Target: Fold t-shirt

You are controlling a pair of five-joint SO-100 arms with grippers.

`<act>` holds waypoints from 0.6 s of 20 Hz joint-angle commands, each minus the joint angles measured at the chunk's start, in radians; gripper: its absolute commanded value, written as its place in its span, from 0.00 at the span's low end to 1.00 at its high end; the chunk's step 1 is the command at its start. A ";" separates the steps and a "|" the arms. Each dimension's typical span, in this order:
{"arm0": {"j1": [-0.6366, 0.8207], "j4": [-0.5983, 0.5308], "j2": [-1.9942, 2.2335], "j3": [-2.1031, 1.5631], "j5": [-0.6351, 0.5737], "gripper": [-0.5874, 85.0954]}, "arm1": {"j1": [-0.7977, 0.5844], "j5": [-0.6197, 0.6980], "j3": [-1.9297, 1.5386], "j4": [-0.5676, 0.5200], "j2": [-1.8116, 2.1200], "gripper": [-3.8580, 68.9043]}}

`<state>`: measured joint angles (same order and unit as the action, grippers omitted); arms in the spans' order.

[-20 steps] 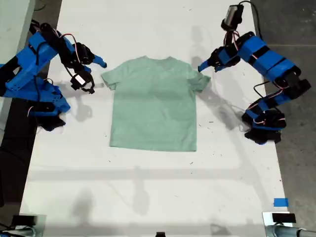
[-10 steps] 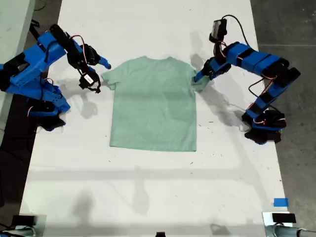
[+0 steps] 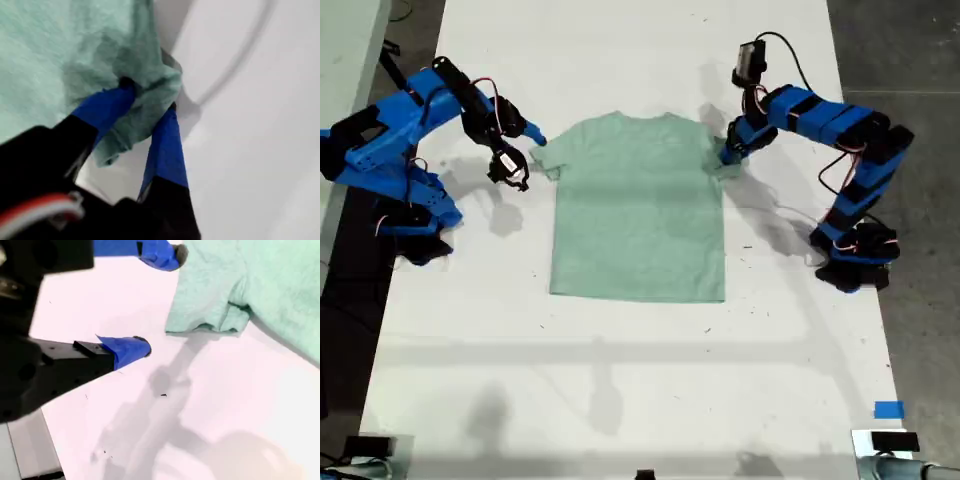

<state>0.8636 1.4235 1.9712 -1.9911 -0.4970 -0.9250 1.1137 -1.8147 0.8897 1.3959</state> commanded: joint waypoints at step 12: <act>0.014 -0.028 0.005 -0.015 -0.009 0.35 | 0.313 -0.262 0.856 0.436 -0.095 0.04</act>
<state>0.8652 1.4128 1.9681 -2.0141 -0.5001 -0.6796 0.9081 -1.1351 1.3208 1.3300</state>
